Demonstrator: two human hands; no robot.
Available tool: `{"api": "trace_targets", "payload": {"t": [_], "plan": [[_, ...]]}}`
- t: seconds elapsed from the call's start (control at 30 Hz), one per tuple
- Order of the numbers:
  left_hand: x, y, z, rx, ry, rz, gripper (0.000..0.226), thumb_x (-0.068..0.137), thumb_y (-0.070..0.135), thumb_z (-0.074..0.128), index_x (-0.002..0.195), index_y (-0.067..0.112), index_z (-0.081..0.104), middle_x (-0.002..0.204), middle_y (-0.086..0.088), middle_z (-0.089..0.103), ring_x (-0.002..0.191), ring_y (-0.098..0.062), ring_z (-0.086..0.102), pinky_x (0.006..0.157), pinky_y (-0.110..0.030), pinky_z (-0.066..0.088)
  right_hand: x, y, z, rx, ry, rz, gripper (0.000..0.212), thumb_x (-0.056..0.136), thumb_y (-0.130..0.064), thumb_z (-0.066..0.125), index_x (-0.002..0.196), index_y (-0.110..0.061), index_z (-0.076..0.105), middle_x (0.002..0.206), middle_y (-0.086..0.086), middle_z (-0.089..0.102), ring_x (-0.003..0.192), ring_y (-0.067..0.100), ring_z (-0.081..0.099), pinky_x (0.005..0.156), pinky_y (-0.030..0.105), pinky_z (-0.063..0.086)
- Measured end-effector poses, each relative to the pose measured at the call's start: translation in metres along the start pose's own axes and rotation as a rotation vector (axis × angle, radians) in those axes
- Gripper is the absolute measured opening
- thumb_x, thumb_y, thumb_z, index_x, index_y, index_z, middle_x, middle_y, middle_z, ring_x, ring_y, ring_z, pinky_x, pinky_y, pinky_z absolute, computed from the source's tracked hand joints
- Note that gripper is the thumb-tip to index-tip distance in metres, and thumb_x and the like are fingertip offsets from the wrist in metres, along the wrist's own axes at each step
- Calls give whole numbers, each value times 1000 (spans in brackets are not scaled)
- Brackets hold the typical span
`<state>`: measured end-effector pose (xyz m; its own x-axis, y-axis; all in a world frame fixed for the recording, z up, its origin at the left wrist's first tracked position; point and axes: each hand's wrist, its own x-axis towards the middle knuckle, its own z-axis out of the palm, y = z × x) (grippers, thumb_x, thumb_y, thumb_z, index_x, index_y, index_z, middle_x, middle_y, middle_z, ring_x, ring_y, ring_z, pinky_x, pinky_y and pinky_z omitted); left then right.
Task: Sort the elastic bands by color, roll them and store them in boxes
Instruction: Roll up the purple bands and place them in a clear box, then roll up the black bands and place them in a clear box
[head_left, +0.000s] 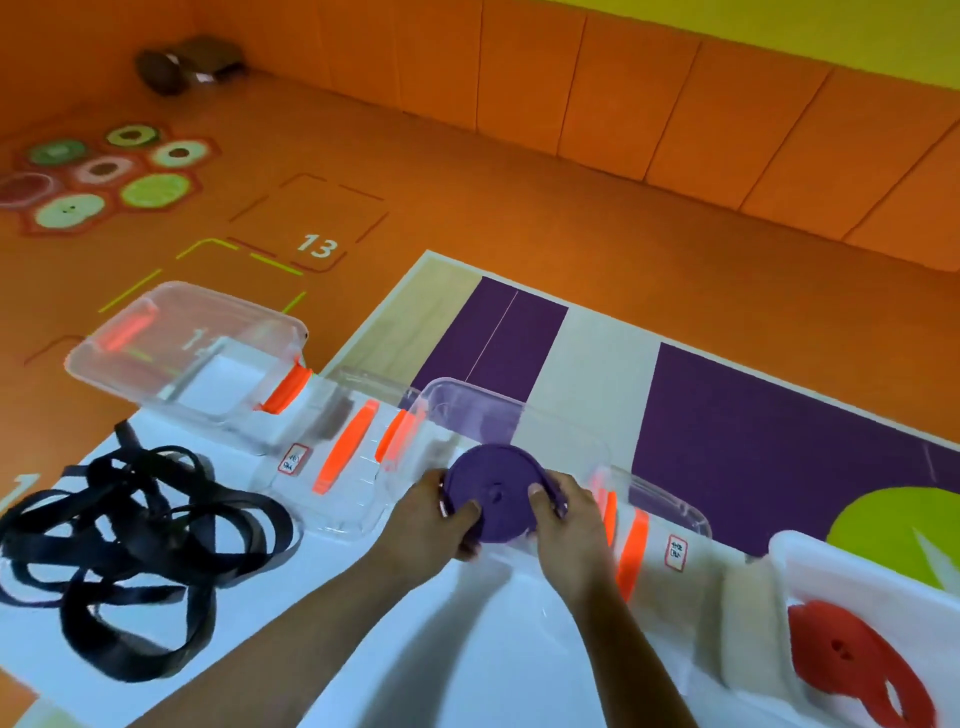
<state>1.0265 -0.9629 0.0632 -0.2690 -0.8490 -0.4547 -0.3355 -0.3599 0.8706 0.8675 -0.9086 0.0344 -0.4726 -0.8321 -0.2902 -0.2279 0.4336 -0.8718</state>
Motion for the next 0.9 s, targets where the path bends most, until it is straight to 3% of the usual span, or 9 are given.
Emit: {"api": "trace_targets", "payload": {"t": [0.1, 0.23, 0.33, 0.4, 0.47, 0.63, 0.8, 0.9], "plan": [[47, 2, 9, 205, 38, 9, 34, 96, 5, 59, 119, 16, 35, 87, -9, 67, 59, -37, 71, 58, -47, 62, 55, 35, 16, -73, -37, 106, 50, 79, -59, 48, 115, -30, 68, 105, 11, 71, 97, 35, 69, 92, 52, 57], [98, -8, 20, 461, -12, -59, 22, 97, 6, 51, 114, 8, 38, 93, -22, 69, 66, -40, 71, 59, -46, 61, 77, 23, 25, -188, -83, 204, 19, 97, -27, 56, 93, -10, 63, 92, 13, 65, 85, 33, 57, 75, 33, 45], [124, -28, 29, 499, -65, -144, 22, 97, 5, 53, 114, 10, 40, 106, -24, 64, 69, -37, 70, 59, -44, 63, 91, 38, 31, -261, -126, 255, 29, 97, -25, 56, 116, -4, 59, 112, 19, 66, 99, 35, 60, 84, 37, 46], [137, -43, 30, 572, -111, -172, 28, 95, 7, 58, 119, 10, 43, 115, -23, 60, 82, -40, 71, 69, -51, 63, 93, 43, 37, -299, -185, 283, 44, 95, -25, 57, 133, -6, 46, 124, 17, 63, 112, 39, 61, 95, 41, 50], [147, -51, 30, 739, -153, -172, 39, 91, 10, 60, 127, 11, 47, 124, -21, 51, 99, -41, 67, 81, -51, 61, 95, 48, 42, -348, -247, 284, 55, 92, -28, 58, 138, -8, 37, 131, 18, 59, 118, 41, 59, 102, 48, 49], [150, -49, 29, 1004, -264, -125, 39, 93, 11, 55, 130, 8, 45, 127, -18, 47, 117, -35, 54, 95, -45, 53, 95, 47, 43, -559, -285, 253, 62, 97, -33, 53, 151, -8, 33, 154, 15, 38, 144, 36, 33, 120, 45, 30], [128, -35, 24, 1119, -278, 22, 32, 100, 23, 49, 129, 10, 52, 121, -14, 49, 107, -36, 59, 92, -46, 50, 86, 34, 36, -607, -218, 98, 67, 98, -30, 52, 157, -9, 26, 158, 13, 33, 145, 36, 31, 120, 48, 29], [101, -31, 19, 1169, -219, 201, 33, 99, 27, 50, 128, 15, 61, 119, -12, 57, 107, -35, 59, 93, -46, 50, 73, 31, 30, -581, -197, 14, 58, 97, -26, 53, 152, -16, 37, 152, 11, 42, 138, 36, 40, 116, 47, 33]]}}
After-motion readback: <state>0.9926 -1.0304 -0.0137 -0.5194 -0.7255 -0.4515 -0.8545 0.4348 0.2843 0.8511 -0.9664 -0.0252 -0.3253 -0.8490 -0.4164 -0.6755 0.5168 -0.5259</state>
